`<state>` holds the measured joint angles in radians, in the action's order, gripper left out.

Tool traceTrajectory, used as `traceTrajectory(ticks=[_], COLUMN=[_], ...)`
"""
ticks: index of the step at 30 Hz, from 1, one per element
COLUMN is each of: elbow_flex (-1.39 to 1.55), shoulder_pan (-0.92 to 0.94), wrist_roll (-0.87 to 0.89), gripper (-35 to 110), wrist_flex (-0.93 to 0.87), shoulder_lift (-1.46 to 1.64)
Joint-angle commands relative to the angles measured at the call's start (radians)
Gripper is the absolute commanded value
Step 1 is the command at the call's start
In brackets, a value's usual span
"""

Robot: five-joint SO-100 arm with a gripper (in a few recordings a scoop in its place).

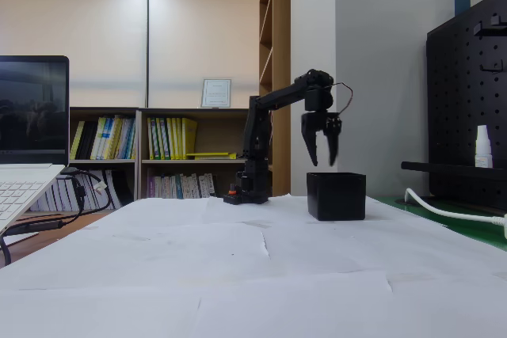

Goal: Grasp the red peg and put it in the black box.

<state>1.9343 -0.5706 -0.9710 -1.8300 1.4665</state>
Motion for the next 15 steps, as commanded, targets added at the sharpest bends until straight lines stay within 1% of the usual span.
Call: traceTrajectory(ticks=[1, 3, 5, 8, 11, 15], elbow_flex=[-0.041, -0.262, -0.566, -0.966, -1.207, -1.427], shoulder_pan=[0.109, 0.218, 0.328, 0.466, 0.534, 0.543], wrist_roll=[-0.158, -0.216, -0.298, -0.407, -0.449, -0.468], gripper=[0, 0, 0, 0, 0, 0], wrist_flex=[-0.008, 0.169, 0.382, 0.641, 0.735, 0.715], shoulder_lift=[-0.275, -0.434, -0.578, -0.744, -0.868, -1.091])
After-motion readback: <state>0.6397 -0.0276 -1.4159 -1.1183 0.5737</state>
